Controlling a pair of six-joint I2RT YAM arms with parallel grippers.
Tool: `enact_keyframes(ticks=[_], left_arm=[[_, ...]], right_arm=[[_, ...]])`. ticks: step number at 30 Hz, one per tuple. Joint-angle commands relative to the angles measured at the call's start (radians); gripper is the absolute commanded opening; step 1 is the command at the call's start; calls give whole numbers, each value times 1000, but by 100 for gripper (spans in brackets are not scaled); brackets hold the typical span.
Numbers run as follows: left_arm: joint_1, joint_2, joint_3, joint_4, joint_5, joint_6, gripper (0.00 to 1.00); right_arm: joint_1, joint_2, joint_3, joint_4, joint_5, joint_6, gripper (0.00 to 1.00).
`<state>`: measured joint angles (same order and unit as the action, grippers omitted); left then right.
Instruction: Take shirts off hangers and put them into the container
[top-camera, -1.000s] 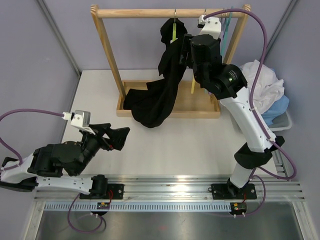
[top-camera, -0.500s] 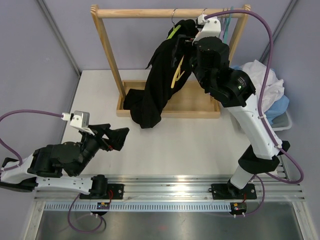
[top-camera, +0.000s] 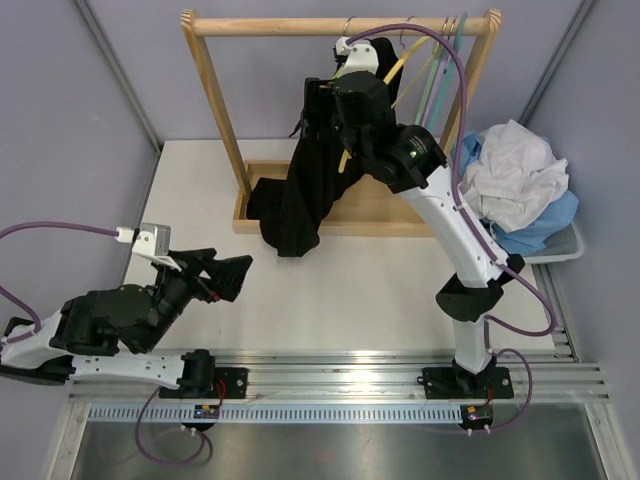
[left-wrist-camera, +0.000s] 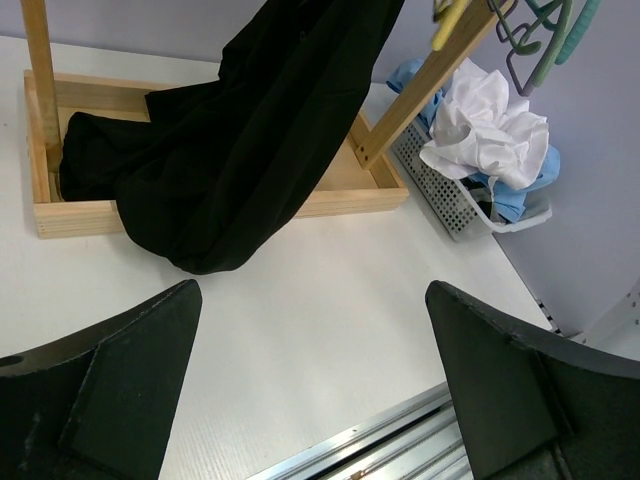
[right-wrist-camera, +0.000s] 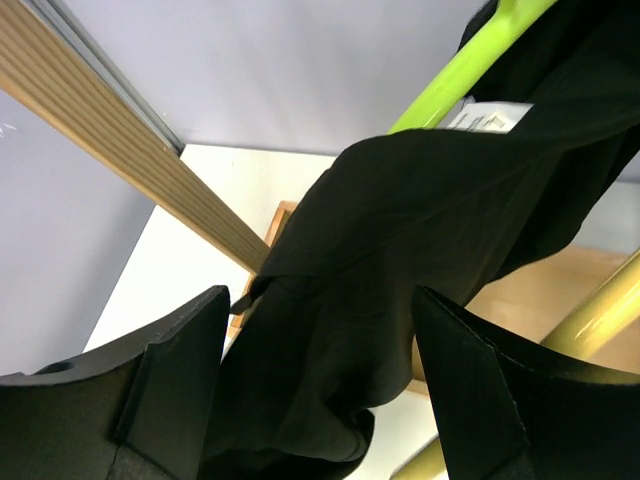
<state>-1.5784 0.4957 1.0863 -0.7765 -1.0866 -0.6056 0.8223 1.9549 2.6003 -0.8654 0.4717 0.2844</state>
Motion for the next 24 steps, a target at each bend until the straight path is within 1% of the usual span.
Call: enact_keyframes(ticks=[1,5,7,8,14,17,18,19,20,22,23,24], left_arm=[[-2,-17,-6,20,-36,-28,99],[-2,-25,-6,5,-36,-39,99],[-2,-32,-9,0,-36,-42,99],[-2,-37,-12,0,-38,-43,99],[-2,-32,-17,16,-39,-30,99],[-2,-31,-12,17,-38,-29,99],[-2,-29,-12,17,-36,-31,99],[-2,-31,-14,16,-35,-36,99],[0,-32,-16,13,-35,-36,99],[-2,-31,-17,11,-33,-40,99],[-2,-31,-16,10,-33,-40,99],[-2,-29,-16,10,-33,-40,99]], right_arm=[[8,5,53,0,16,44,81],[15,19,55,-3,67,53,79],[20,13,50,-1,102,45,75],[20,7,43,5,114,41,71],[14,-36,-8,23,186,1,63],[-17,-39,-17,6,167,16,53],[-25,-39,-20,-9,165,30,45],[-29,-42,-23,-14,168,33,39],[-29,-54,-46,-11,171,33,35],[-29,-68,-71,8,174,29,28],[-29,-80,-80,9,182,19,23],[-29,-83,-80,5,195,16,14]])
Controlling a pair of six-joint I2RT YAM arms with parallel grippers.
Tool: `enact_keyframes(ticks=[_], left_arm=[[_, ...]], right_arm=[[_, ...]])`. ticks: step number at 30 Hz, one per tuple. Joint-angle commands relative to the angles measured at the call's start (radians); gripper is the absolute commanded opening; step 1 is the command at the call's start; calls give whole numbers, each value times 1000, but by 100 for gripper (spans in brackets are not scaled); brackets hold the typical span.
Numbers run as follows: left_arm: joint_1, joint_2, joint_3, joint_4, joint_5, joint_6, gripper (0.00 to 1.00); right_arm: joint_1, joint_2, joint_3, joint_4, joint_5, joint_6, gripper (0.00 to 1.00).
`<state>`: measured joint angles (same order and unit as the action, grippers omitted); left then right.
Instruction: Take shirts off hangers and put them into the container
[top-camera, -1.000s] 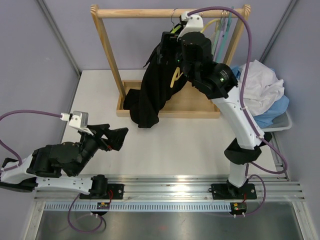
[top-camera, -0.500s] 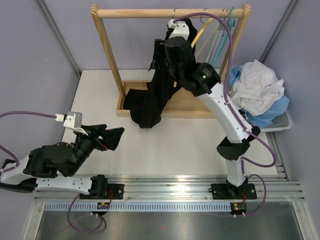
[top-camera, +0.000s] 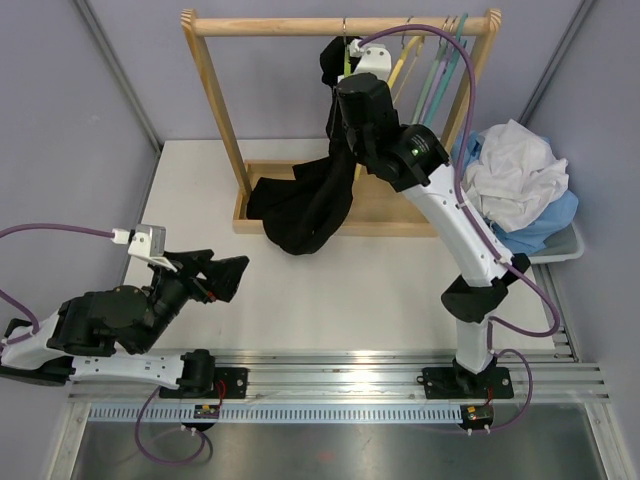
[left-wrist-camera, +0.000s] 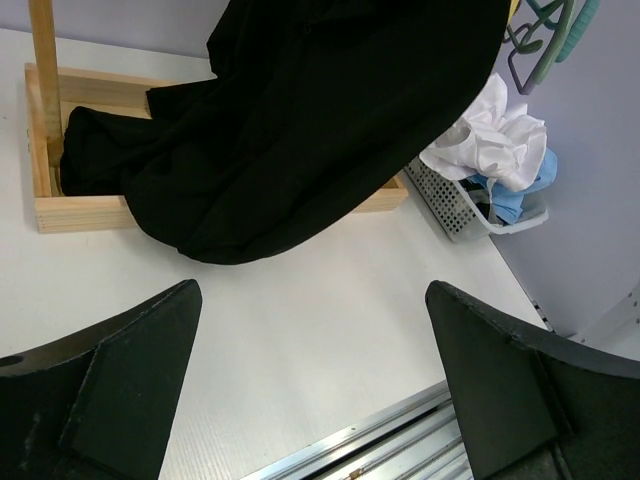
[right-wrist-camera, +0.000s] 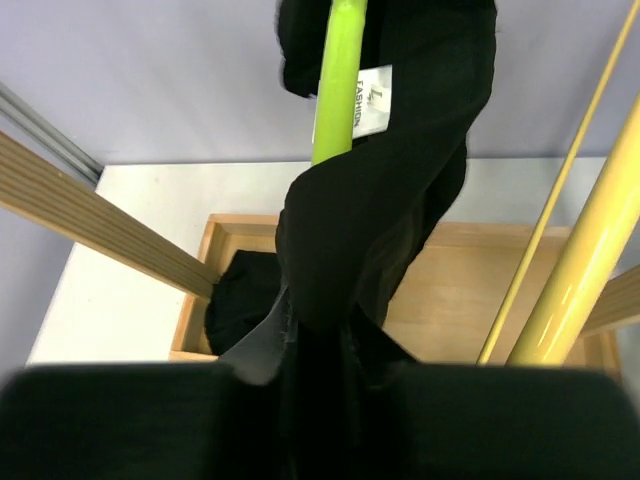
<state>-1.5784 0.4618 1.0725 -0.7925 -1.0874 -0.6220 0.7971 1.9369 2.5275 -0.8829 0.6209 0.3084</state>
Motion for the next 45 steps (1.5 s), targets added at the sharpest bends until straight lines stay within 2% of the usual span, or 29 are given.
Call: enact_keyframes(ticks=[1,5,10,14,17,20,22,26,27,28,31,33,35,38,40,45], left_arm=[[-2,6,-2,27,-32,-24,99],[-2,18,-2,38,-34,-16,99],[-2,32,-3,65,-37,7,99],[-2,35,-3,64,-43,4,99],[-2,28,-5,65,-46,4,99],[-2,23,-3,73,-51,13,99],[-2,21,-5,93,-49,27,99],[-2,21,-25,194,-16,108,99],[-2,23,-40,225,6,132,99],[-2,26,-48,290,18,186,99],[-2,52,-48,381,60,267,99],[-2,81,-33,421,76,304,99],[-2,103,-23,495,90,364,99],[-2,165,-5,607,135,441,99],[-2,234,21,679,153,491,99],[-2,357,32,863,181,590,99]], right_arm=[[-4,-72,-7,19,53,-11,0],[-4,-113,-15,25,27,-78,0],[-4,-176,-62,123,-136,-213,0],[-4,-280,-206,282,-185,-298,0],[-6,-366,-337,419,-217,-302,0],[-6,-427,-429,486,-247,-324,0],[-4,-429,-394,415,-260,-315,0],[-3,-383,-245,92,-387,-194,0],[8,-391,-245,-10,-435,-181,0],[20,-407,-307,-33,-446,-174,0],[57,-551,-512,-22,-535,-131,0],[60,-663,-590,-25,-642,-83,0],[62,-734,-650,-79,-685,-46,0],[73,-797,-723,-119,-769,-9,0],[76,-832,-806,-99,-843,4,0],[79,-912,-923,-27,-912,50,0]])
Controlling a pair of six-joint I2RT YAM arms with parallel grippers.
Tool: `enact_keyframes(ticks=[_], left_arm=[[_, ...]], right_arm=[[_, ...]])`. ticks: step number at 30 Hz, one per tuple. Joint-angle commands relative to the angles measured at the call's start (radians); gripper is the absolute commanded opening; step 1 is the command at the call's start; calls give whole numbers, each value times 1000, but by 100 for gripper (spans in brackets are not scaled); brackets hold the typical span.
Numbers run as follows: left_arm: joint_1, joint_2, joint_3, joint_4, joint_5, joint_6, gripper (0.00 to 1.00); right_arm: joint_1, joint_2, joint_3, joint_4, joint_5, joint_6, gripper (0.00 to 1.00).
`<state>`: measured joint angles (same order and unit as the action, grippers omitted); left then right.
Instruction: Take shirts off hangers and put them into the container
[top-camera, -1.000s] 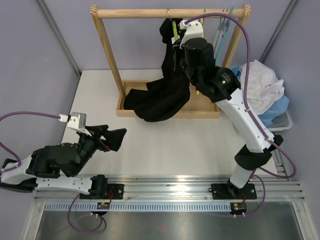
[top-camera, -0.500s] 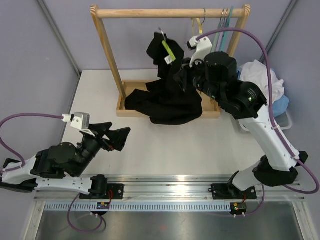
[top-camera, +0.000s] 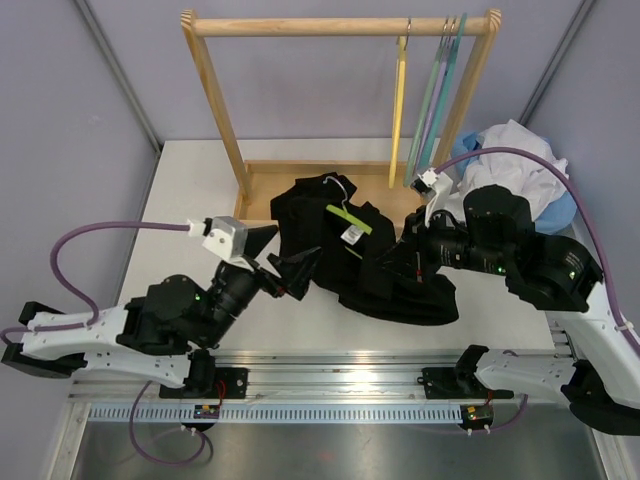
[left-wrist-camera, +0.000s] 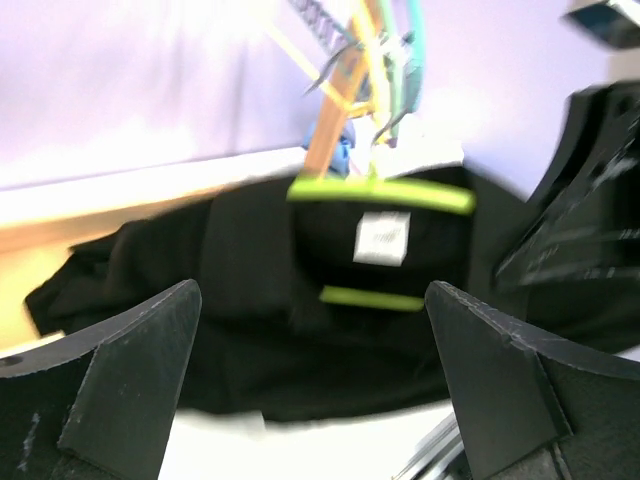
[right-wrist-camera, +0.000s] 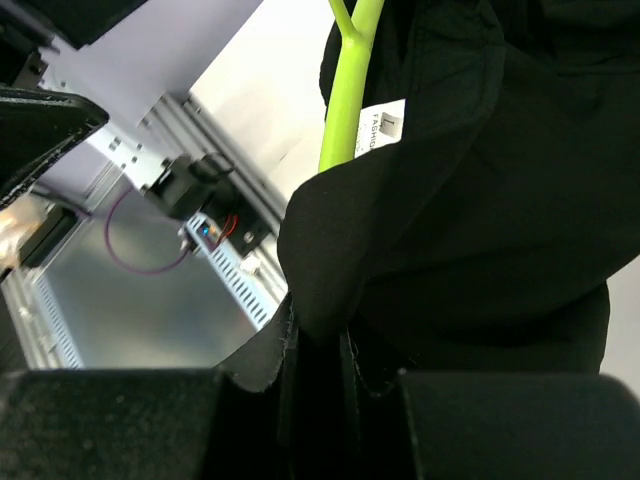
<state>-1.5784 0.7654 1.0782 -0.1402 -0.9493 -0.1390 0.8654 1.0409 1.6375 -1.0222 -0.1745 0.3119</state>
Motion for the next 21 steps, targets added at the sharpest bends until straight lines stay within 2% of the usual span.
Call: enact_keyframes(ticks=[1,3,5,9,17,19,21], left_arm=[[-2,70,19,293,46,133,99],[1,115,0,378,58,189,99],[29,147,-1,447,95,176,97],[159,196,28,396,263,9,91],[304,247,5,387,380,-143,85],[324,273,6,407,402,-168,82],[330,293,11,418,422,-181,72]], right_arm=[[11,-21,-54,119,-129,62,0],[12,-27,-70,143,-148,69,0],[14,-41,-88,168,-149,79,0],[15,-47,-94,182,-171,88,0],[21,-76,-88,198,-175,93,0],[20,-73,-93,203,-177,93,0],[20,-74,-97,206,-177,93,0]])
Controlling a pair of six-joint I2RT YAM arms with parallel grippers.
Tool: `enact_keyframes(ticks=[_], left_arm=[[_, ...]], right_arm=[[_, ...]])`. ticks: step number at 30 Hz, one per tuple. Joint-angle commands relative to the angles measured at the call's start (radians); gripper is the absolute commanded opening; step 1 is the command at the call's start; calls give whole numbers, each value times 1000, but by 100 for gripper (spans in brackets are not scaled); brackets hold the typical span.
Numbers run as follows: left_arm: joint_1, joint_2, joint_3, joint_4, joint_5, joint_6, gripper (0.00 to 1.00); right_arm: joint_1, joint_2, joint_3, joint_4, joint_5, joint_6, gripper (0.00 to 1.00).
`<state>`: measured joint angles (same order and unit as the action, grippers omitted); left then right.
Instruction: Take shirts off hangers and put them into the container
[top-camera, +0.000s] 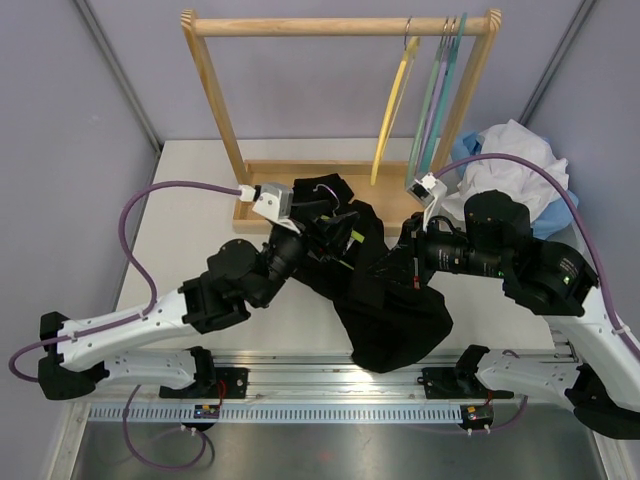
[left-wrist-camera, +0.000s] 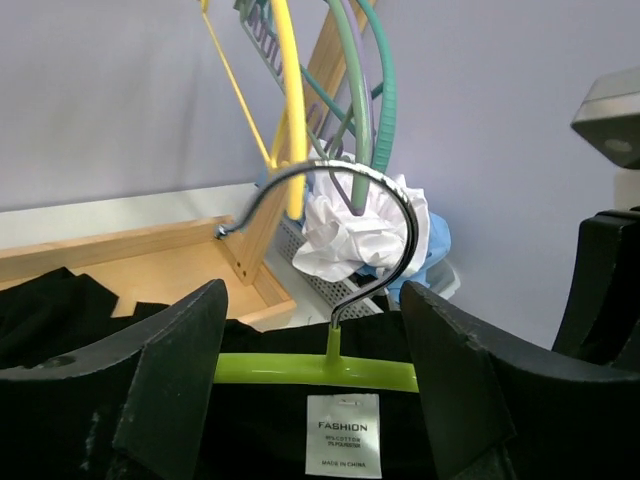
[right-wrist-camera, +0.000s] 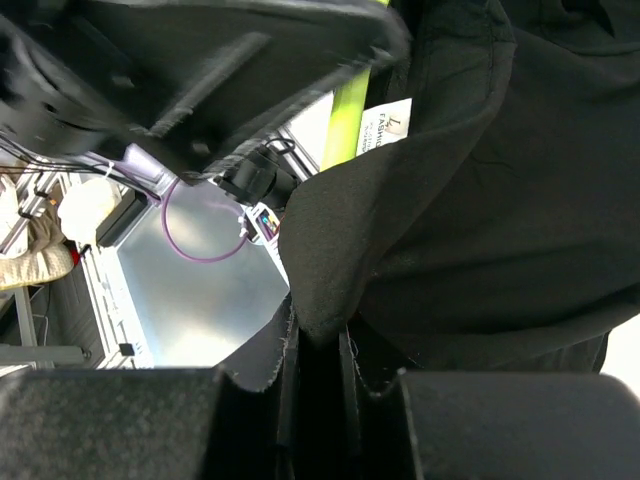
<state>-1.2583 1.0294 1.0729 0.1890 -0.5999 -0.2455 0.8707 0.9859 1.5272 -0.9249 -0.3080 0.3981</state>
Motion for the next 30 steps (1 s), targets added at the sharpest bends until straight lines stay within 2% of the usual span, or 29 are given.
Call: enact_keyframes(ticks=[1,2,3,6,12,13,15,16,17,20,21,22,23,24,30], left_arm=[[14,49,28,89,77,-80,65],[16,58,35,89,83,-86,58],[17,67,41,87,97,-92,47],[17,86,58,86,107,-109,30],[17,95,87,58,88,-117,16],[17,98,94,50,83,-115,10],[17,104,125,18,51,-92,5],[17,107,136,4,36,-78,2],[17,109,148,-11,-3,-36,0],[31,106,186,-17,-61,40,0],[61,106,199,-38,-60,61,0],[78,109,229,-54,-60,66,0],[95,110,243,-83,-57,74,0],[124,112,257,-92,-58,83,0],[253,138,415,-186,-38,130,0]], right_arm=[[14,-20,13,112,-42,7,0],[14,-21,14,109,-33,5,0],[14,-23,14,110,-28,4,0],[14,-24,13,106,-6,1,0],[14,-16,14,90,13,1,0],[14,-15,14,87,15,-2,0],[14,-15,21,81,15,-7,13],[14,-18,22,75,17,-13,26],[14,-20,21,72,15,-15,43],[14,-30,13,58,7,-25,69],[14,-32,4,57,3,-30,84],[14,-35,-1,51,-6,-30,90],[14,-35,-10,46,-8,-33,93],[14,-36,-15,41,-9,-36,99],[14,-62,-53,12,12,-42,100]])
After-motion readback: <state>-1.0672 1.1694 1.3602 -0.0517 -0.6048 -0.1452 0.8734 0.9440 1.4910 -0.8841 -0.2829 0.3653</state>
